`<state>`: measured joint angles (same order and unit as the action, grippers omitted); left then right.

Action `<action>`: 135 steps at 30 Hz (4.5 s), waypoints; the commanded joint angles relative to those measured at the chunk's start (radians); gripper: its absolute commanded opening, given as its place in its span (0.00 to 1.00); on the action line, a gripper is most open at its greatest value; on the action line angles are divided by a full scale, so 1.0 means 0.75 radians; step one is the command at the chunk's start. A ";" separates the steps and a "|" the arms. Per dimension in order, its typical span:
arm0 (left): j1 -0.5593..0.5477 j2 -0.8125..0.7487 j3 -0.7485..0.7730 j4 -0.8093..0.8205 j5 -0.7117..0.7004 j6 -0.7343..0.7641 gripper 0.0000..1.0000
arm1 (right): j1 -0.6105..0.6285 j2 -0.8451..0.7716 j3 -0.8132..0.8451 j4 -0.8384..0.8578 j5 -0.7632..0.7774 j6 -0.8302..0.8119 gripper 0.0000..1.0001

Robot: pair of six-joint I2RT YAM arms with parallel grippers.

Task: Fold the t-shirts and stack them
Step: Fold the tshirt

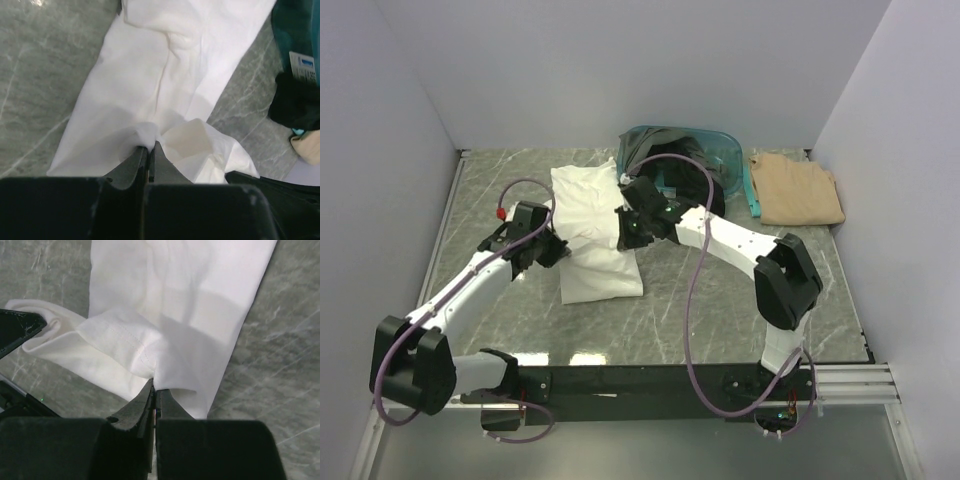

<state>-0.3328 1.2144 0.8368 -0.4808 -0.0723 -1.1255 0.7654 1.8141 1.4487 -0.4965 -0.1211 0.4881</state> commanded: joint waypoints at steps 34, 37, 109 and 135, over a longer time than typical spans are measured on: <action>0.121 0.232 0.134 0.230 0.159 0.192 0.99 | -0.106 0.028 0.018 0.165 -0.208 -0.076 0.84; 0.094 0.209 0.052 0.307 0.239 0.169 0.99 | -0.082 -0.034 -0.146 0.334 -0.427 -0.031 0.84; 0.477 0.479 0.167 0.142 -0.188 0.267 0.91 | 0.000 -0.578 -0.637 0.325 -0.068 0.008 0.87; 0.462 0.715 0.292 0.273 -0.133 0.525 0.01 | -0.127 -0.738 -0.776 0.257 0.049 -0.072 0.86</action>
<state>0.0223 1.7973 1.0775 -0.3134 -0.1829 -0.7700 0.6796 1.2915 0.8780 -0.3149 -0.0994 0.4507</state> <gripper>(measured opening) 0.013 0.860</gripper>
